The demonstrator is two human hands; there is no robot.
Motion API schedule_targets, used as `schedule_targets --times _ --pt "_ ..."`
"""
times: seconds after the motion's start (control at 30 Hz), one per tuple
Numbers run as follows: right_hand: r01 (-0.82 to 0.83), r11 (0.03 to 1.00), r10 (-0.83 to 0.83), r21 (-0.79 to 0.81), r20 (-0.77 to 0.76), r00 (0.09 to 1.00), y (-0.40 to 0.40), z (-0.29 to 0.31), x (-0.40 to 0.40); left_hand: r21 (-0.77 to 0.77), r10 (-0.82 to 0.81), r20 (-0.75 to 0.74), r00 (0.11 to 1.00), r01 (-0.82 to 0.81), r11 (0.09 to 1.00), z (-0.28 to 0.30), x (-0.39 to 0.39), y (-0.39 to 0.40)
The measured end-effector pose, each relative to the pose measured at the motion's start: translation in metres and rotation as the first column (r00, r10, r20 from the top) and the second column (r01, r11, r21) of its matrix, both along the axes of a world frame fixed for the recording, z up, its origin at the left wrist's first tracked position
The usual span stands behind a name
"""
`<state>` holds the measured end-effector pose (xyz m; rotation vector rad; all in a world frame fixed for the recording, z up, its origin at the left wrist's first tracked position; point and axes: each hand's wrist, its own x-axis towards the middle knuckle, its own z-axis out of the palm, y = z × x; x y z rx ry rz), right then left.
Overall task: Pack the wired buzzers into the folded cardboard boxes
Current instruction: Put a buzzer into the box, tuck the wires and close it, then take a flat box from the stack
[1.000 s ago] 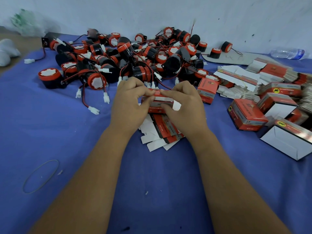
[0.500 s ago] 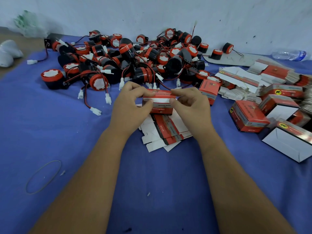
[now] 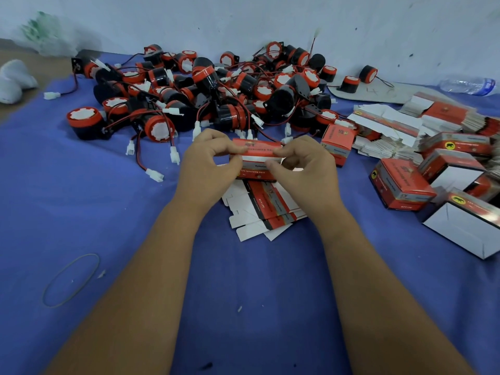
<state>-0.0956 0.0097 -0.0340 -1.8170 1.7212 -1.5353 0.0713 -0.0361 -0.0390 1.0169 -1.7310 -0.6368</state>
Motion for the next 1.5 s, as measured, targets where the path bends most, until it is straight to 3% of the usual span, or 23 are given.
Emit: schedule_targets --times 0.13,0.23,0.4,0.73,0.93,1.03,1.1,1.17,1.23,1.33,1.43,1.5 --pt "0.004 0.999 0.002 0.044 -0.133 0.991 -0.004 -0.003 -0.002 -0.072 0.011 0.167 0.986 0.001 0.997 -0.003 -0.003 0.0" --pt "0.065 0.998 -0.064 -0.002 -0.216 0.974 -0.008 -0.006 0.0 -0.186 0.134 0.258 0.957 -0.087 0.979 -0.003 -0.009 0.002" --pt "0.072 0.997 -0.07 -0.006 -0.264 0.962 -0.01 -0.007 0.0 -0.312 0.222 0.333 0.916 -0.115 0.943 -0.001 -0.009 0.001" --pt "0.032 0.997 -0.018 0.067 -0.206 0.978 -0.01 -0.006 0.004 -0.262 0.182 0.3 0.936 -0.102 0.96 -0.002 -0.008 0.003" --pt "0.012 0.991 0.013 0.133 -0.184 0.983 -0.006 -0.001 0.001 -0.303 0.098 0.182 0.978 -0.039 0.952 -0.003 -0.008 0.001" --pt "0.024 0.999 -0.019 0.041 -0.127 0.992 -0.007 0.005 -0.003 -0.265 0.079 0.107 0.991 -0.048 0.963 -0.003 -0.009 0.001" --pt "0.117 0.99 -0.12 -0.079 -0.028 0.992 -0.005 0.01 -0.01 -0.223 0.081 0.069 0.994 -0.064 0.973 -0.003 -0.009 0.001" --pt "0.31 0.93 -0.312 -0.195 0.025 0.95 -0.002 0.015 -0.024 -0.177 0.084 0.075 0.994 -0.07 0.982 -0.004 -0.009 -0.001" --pt "0.531 0.797 -0.537 -0.288 0.068 0.841 0.004 0.017 -0.042 -0.1 0.064 0.105 0.992 -0.053 0.994 -0.006 -0.009 -0.003" --pt "0.748 0.615 -0.739 -0.249 0.149 0.657 0.013 0.018 -0.071 -0.001 0.045 0.181 0.983 -0.045 0.999 -0.009 -0.01 -0.005" --pt "0.881 0.472 -0.882 -0.045 -0.033 0.471 0.015 0.017 -0.079 0.057 0.008 0.216 0.976 -0.021 0.998 -0.01 -0.011 -0.005" --pt "0.865 0.494 -0.869 -0.089 -0.094 0.486 0.015 0.018 -0.068 0.1 -0.049 0.251 0.967 0.024 0.995 -0.01 -0.01 -0.004"
